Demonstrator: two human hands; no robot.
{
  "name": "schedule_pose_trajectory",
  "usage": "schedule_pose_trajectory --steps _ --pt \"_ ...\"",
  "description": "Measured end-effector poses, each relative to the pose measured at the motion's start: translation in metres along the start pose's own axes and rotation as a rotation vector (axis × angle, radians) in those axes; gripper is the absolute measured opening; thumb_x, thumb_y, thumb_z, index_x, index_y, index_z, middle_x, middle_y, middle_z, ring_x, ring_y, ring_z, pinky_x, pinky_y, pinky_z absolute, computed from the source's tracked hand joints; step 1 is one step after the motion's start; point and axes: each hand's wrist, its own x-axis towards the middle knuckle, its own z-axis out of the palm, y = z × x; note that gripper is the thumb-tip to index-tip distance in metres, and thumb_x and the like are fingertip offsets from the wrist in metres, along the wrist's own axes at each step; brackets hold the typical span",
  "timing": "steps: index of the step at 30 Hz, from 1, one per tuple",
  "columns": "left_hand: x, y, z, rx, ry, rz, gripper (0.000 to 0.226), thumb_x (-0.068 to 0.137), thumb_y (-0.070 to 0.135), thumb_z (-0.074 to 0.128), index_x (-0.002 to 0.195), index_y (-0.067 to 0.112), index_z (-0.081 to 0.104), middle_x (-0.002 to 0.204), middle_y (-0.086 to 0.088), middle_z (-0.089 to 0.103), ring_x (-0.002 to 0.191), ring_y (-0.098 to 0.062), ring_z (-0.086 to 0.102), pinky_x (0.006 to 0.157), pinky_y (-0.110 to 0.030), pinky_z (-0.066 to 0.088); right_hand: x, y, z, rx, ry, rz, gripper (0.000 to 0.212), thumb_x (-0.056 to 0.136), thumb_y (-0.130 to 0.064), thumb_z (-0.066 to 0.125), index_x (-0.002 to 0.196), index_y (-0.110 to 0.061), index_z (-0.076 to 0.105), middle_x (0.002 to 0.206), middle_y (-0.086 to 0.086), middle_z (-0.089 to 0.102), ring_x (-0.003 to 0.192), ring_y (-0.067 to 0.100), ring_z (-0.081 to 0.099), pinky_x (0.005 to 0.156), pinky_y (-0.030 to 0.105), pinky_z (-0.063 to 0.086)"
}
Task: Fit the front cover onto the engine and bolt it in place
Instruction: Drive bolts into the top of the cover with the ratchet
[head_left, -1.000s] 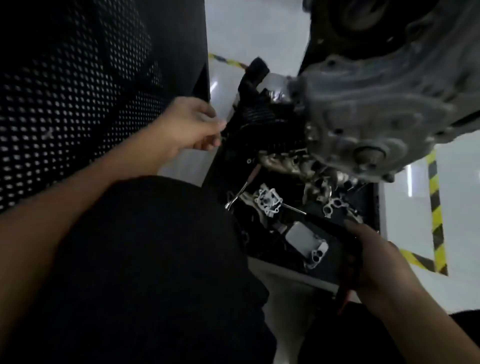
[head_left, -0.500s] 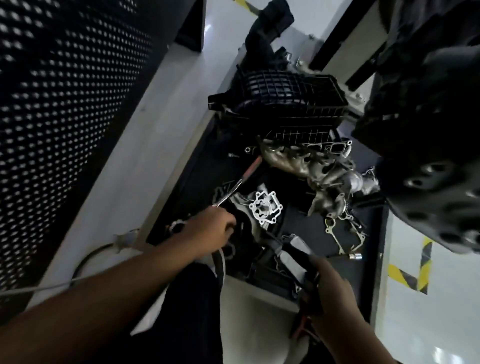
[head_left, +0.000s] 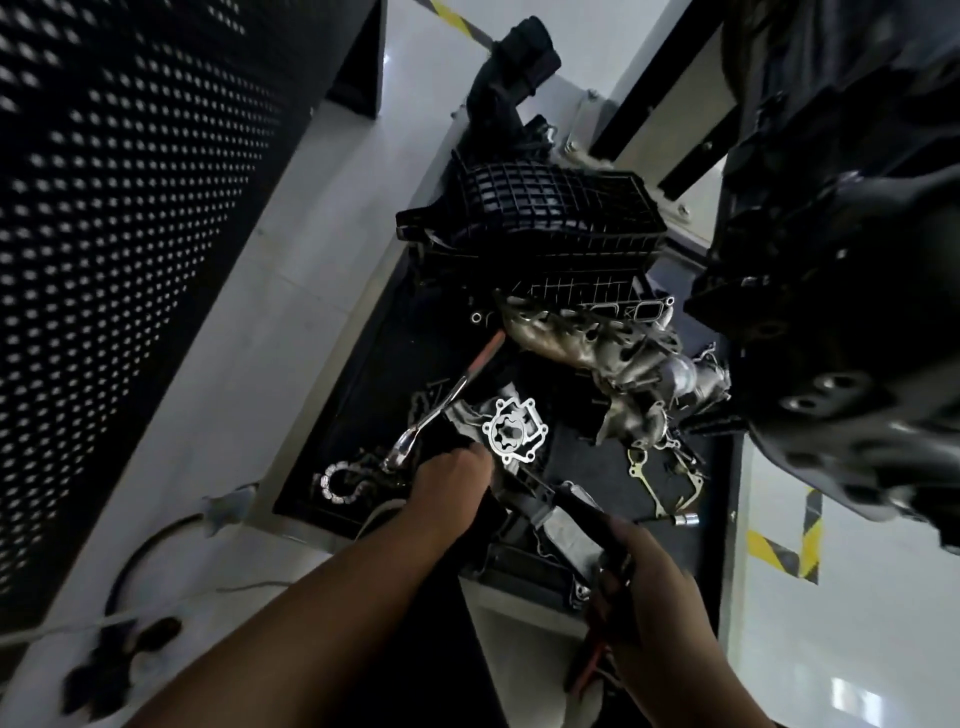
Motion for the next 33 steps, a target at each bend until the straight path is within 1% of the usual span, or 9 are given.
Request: schedule_pose_trajectory --steps 4,8,10,12,16,20,23,27,33 --pt "-0.003 -0.013 -0.019 -0.383 0.010 -0.079 0.015 0.089 0.010 0.059 0.103 0.006 0.063 0.099 -0.014 0.071 0.092 -0.032 0.071 0.077 -0.039 0.056 -0.011 -0.003 -0.010 0.010 -0.002 -0.036 0.019 0.092 -0.025 0.068 0.094 -0.006 0.065 0.053 0.004 0.033 0.041 0.016 0.028 0.048 0.029 0.025" --pt "-0.031 -0.021 -0.095 -1.372 0.022 -0.260 0.013 0.088 0.006 0.061 0.086 0.017 0.070 0.064 0.003 0.058 0.051 -0.013 0.049 0.049 -0.024 0.040 -0.040 -0.022 -0.025 -0.050 -0.003 -0.165 0.024 0.090 -0.024 0.068 0.086 -0.002 0.075 0.049 -0.001 0.045 0.037 0.012 0.040 0.042 0.028 0.033" --pt "-0.050 -0.024 -0.155 -1.877 -0.049 -0.187 0.015 0.083 0.005 0.054 0.080 0.016 0.064 0.059 0.000 0.043 0.043 -0.011 0.032 0.043 -0.019 0.024 -0.065 -0.037 -0.027 -0.054 -0.024 -0.242 0.019 0.088 -0.023 0.069 0.087 -0.005 0.076 0.047 -0.006 0.050 0.038 0.008 0.046 0.046 0.030 0.036" --pt "-0.073 -0.027 -0.216 -2.068 -0.102 -0.008 0.012 0.083 0.008 0.052 0.082 0.015 0.062 0.061 -0.001 0.038 0.042 -0.010 0.029 0.043 -0.018 0.022 -0.098 -0.048 -0.026 -0.031 -0.033 -0.323 0.023 0.082 -0.026 0.074 0.090 -0.005 0.076 0.048 -0.006 0.053 0.041 0.008 0.050 0.053 0.031 0.039" --pt "-0.121 -0.023 -0.333 -1.896 -0.135 0.278 0.013 0.099 0.018 0.050 0.091 0.011 0.057 0.066 -0.001 0.040 0.044 -0.008 0.036 0.041 -0.019 0.032 -0.178 -0.061 -0.034 0.131 -0.012 -0.424 0.033 0.063 -0.025 0.080 0.093 -0.013 0.076 0.065 0.007 0.068 0.055 0.027 0.064 0.061 0.055 0.060" --pt "-0.170 0.007 -0.421 -1.955 -0.271 0.388 0.023 0.099 0.028 0.048 0.087 0.013 0.060 0.069 0.001 0.040 0.046 -0.004 0.041 0.038 -0.015 0.037 -0.261 -0.095 -0.054 0.440 -0.265 -0.553 0.025 0.055 -0.024 0.067 0.066 -0.002 0.069 0.045 0.015 0.045 0.029 0.019 0.040 0.036 0.026 0.040" --pt "-0.209 0.046 -0.460 -1.944 -0.359 0.349 0.021 0.094 0.024 0.052 0.087 0.009 0.065 0.073 0.000 0.043 0.044 -0.001 0.040 0.034 -0.011 0.031 -0.307 -0.115 -0.078 0.631 -0.320 -0.693 0.039 0.057 -0.023 0.065 0.068 0.004 0.039 0.047 0.009 0.024 0.039 0.013 0.025 0.049 0.038 0.022" --pt "-0.256 0.095 -0.495 -1.587 -0.172 0.397 0.023 0.099 0.015 0.051 0.103 0.001 0.068 0.075 -0.005 0.053 0.048 -0.004 0.030 0.039 -0.015 0.021 -0.348 -0.122 -0.120 0.659 -0.298 -0.839 0.051 0.051 -0.025 0.073 0.067 0.004 0.033 0.057 0.015 0.011 0.047 0.018 0.017 0.049 0.032 0.017" --pt "-0.307 0.151 -0.539 -1.333 -0.158 0.584 0.034 0.096 -0.016 0.044 0.127 -0.009 0.056 0.118 -0.029 0.069 0.072 -0.014 0.060 0.055 -0.018 0.048 -0.373 -0.132 -0.182 0.656 -0.243 -1.028 0.051 0.056 -0.038 0.072 0.058 -0.006 0.032 0.050 0.008 0.021 0.044 0.016 0.023 0.054 0.042 0.016"
